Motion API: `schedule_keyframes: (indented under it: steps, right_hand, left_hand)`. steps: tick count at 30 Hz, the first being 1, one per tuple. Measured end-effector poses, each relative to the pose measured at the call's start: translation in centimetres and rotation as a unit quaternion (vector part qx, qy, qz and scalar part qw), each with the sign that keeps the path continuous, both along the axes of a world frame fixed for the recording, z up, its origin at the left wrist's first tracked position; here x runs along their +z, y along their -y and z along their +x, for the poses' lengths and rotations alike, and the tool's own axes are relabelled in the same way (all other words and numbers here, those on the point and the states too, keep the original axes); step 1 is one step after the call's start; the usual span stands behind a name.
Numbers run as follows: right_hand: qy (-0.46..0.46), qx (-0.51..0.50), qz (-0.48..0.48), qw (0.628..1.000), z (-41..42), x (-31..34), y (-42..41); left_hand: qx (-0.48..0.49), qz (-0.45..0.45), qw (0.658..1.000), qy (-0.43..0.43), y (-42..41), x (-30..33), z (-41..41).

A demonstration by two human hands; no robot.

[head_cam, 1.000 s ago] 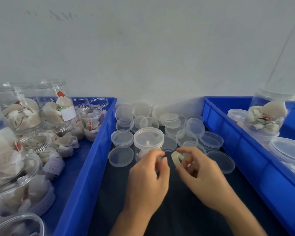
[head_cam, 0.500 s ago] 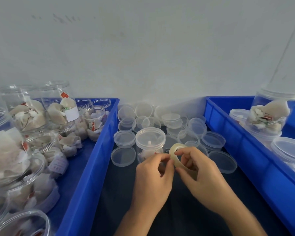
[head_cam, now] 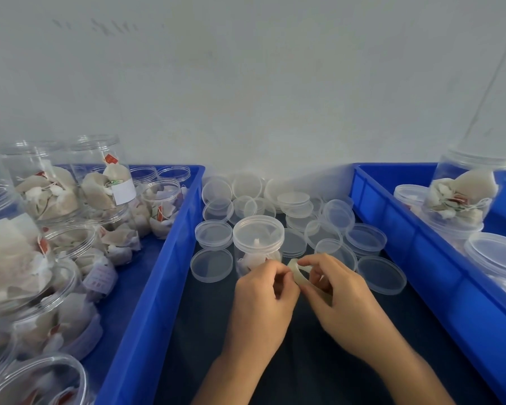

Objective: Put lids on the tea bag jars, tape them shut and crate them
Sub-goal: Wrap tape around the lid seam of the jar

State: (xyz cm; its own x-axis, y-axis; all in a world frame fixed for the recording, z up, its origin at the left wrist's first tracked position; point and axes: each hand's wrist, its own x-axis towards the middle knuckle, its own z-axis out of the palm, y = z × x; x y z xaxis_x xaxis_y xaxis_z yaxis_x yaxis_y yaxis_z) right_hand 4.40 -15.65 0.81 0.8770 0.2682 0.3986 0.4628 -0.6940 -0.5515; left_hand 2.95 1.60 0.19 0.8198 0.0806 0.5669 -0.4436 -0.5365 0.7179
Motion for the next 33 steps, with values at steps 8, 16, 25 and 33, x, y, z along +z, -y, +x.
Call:
schedule_keyframes:
  steps: [8,16,25,33]
  right_hand:
    - [-0.064,0.066,0.010,0.996,-0.5,0.7,-0.2]
    - [-0.075,0.016,0.009,0.997,-0.4,1.0,-0.8]
    - [-0.094,0.040,0.032,0.994,-0.7,1.3,-1.0]
    - [-0.050,-0.015,0.043,0.998,-0.3,0.5,-0.9]
  left_hand:
    - [0.017,-0.008,1.000,0.021,-0.2,-0.2,0.2]
    - [0.019,0.022,0.992,0.120,-0.2,-0.2,-0.1]
    - [0.054,0.051,0.989,0.127,-0.6,-0.4,0.3]
    - [0.133,-0.042,0.982,0.127,-1.9,0.2,1.3]
